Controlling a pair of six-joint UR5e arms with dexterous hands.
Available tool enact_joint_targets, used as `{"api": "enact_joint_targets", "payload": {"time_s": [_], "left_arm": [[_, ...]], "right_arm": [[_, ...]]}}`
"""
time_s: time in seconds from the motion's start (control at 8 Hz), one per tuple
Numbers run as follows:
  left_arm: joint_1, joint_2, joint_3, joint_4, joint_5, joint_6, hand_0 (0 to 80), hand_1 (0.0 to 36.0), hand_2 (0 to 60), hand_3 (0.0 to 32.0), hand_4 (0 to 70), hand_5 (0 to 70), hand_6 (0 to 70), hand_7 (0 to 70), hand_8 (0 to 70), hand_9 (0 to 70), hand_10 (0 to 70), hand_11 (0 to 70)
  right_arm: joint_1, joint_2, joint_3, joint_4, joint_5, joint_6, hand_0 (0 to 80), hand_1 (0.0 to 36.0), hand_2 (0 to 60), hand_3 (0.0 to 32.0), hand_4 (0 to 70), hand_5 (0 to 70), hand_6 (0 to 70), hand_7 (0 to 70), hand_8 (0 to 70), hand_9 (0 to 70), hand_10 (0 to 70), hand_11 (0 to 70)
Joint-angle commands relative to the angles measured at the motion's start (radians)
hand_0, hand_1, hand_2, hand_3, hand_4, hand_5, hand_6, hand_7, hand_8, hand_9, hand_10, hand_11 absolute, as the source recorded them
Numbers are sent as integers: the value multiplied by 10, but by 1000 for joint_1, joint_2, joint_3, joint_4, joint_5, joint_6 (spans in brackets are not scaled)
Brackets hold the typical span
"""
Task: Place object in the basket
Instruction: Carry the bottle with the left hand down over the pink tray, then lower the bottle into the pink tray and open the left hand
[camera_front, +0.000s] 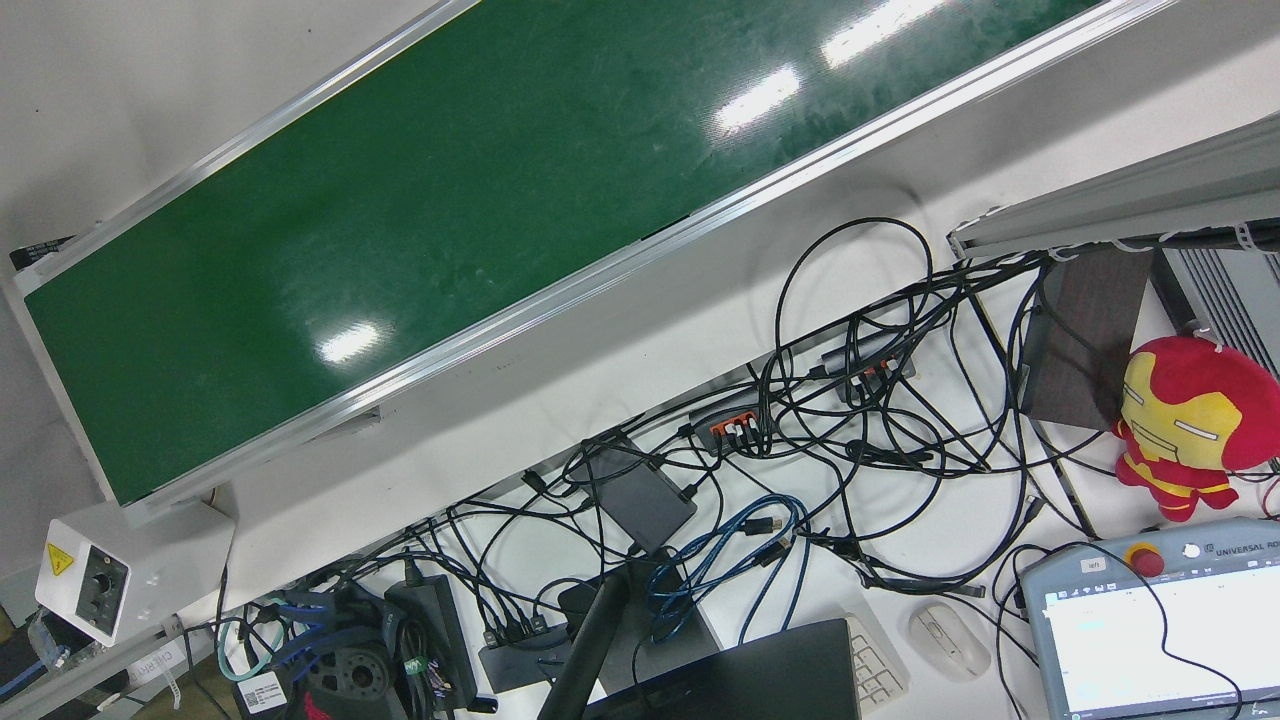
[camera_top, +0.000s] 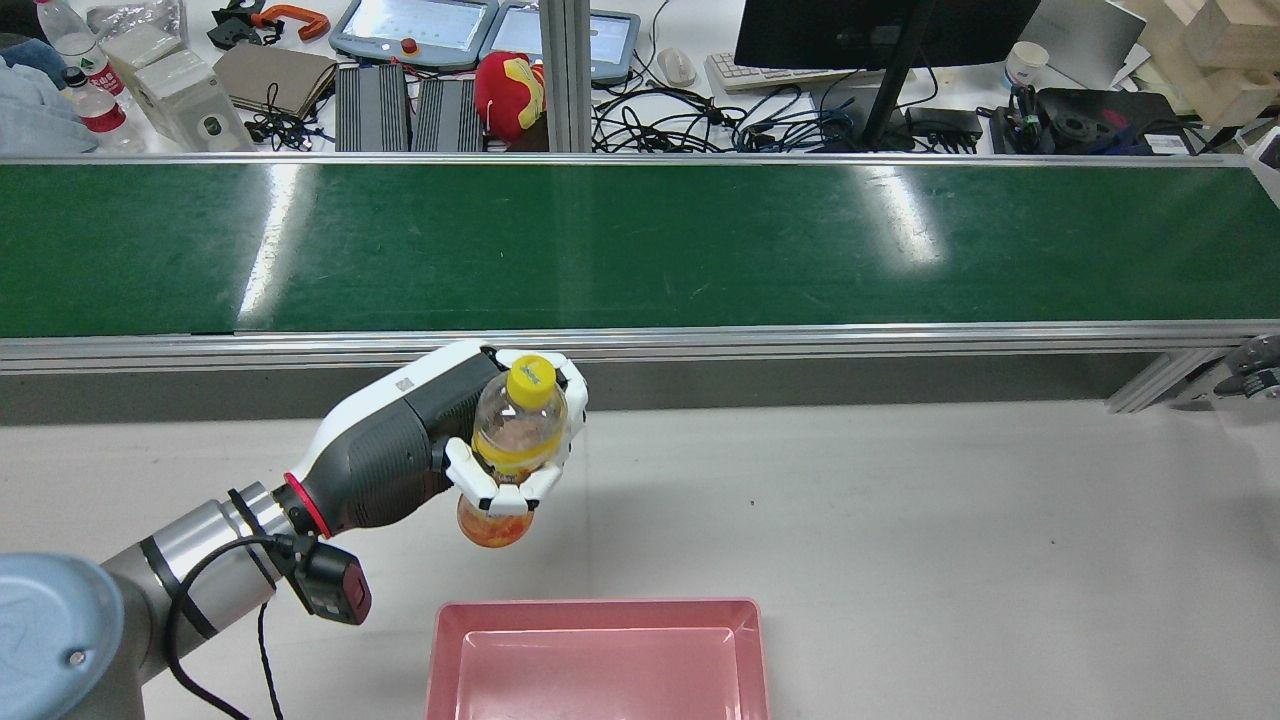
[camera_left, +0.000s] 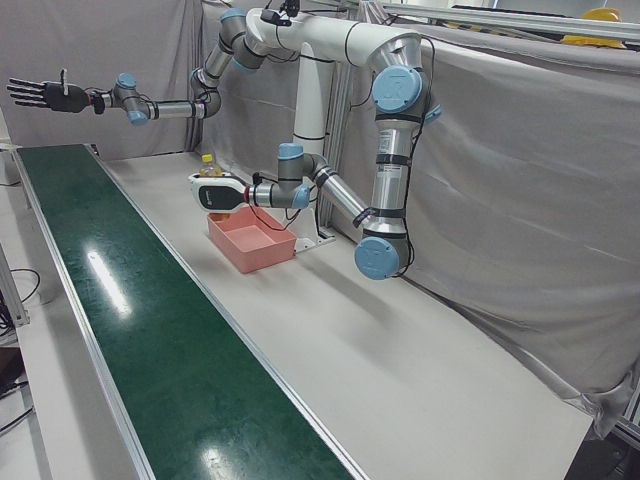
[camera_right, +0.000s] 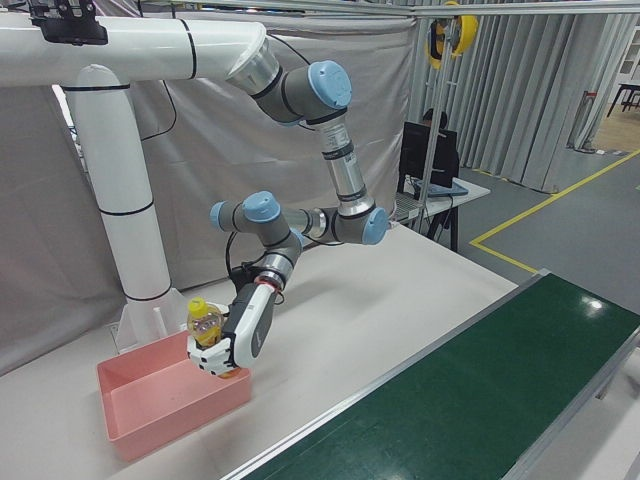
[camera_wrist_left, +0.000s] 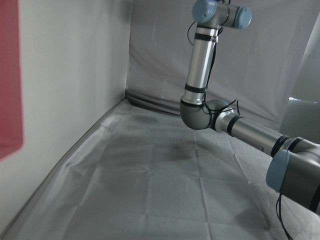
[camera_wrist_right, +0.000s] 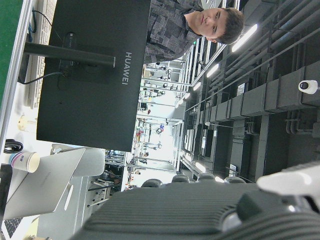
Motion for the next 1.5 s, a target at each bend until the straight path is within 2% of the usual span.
{"api": "enact_joint_targets", "payload": {"time_s": [0.0,0.12,0.25,0.38,0.5,0.62,0.75,0.88,1.0,1.12,1.25,1.38], "left_arm": [[184,46,-61,75,-11,124,797,360,600,0,596,700,612,649,700,700,515,700],[258,62,-49,54,-49,180,759,360,600,0,572,700,589,621,700,700,517,700],[301,77,-38,52,-101,194,623,360,600,0,592,700,585,582,700,700,481,694],[318,98,-15,45,-106,195,567,360,600,0,588,700,507,475,700,700,433,623],[329,121,0,29,-106,195,515,360,600,0,507,700,320,338,588,700,377,544],[327,134,0,29,-104,193,460,360,600,0,276,700,117,188,410,527,272,411],[327,135,0,31,-103,191,447,360,600,0,99,651,43,139,286,388,260,401],[329,135,0,29,-101,190,426,360,600,0,27,583,0,62,255,333,213,334],[324,135,-3,29,-100,188,333,358,600,18,40,423,0,38,212,272,142,227],[324,135,-4,29,-100,188,655,36,0,76,13,275,0,0,116,140,79,132],[324,135,-4,29,-98,188,696,30,0,104,0,247,0,0,96,115,66,115],[324,135,-4,29,-98,188,692,33,0,110,0,238,0,0,85,101,61,108]], "right_arm": [[0,0,0,0,1,0,0,0,0,0,0,0,0,0,0,0,0,0],[0,0,0,0,0,0,0,0,0,0,0,0,0,0,0,0,0,0],[0,0,-2,0,1,0,0,0,0,0,0,0,0,0,0,0,0,0],[0,0,-2,0,1,0,0,0,0,0,0,0,0,0,0,0,0,0],[0,0,-2,0,0,0,0,0,0,0,0,0,0,0,0,0,0,0],[0,0,-2,0,1,0,0,0,0,0,0,0,0,0,0,0,0,0],[0,0,-2,0,0,0,0,0,0,0,0,0,0,0,0,0,0,0],[0,0,-2,0,1,0,0,0,0,0,0,0,0,0,0,0,0,0],[0,0,-2,0,0,2,0,0,0,0,0,0,0,0,0,0,0,0],[0,0,-2,0,1,0,0,0,0,0,0,0,0,0,0,0,0,0],[0,0,-2,0,0,0,0,0,0,0,0,0,0,0,0,0,0,0],[0,0,-2,0,0,0,0,0,0,0,0,0,0,0,0,0,0,0]]}}
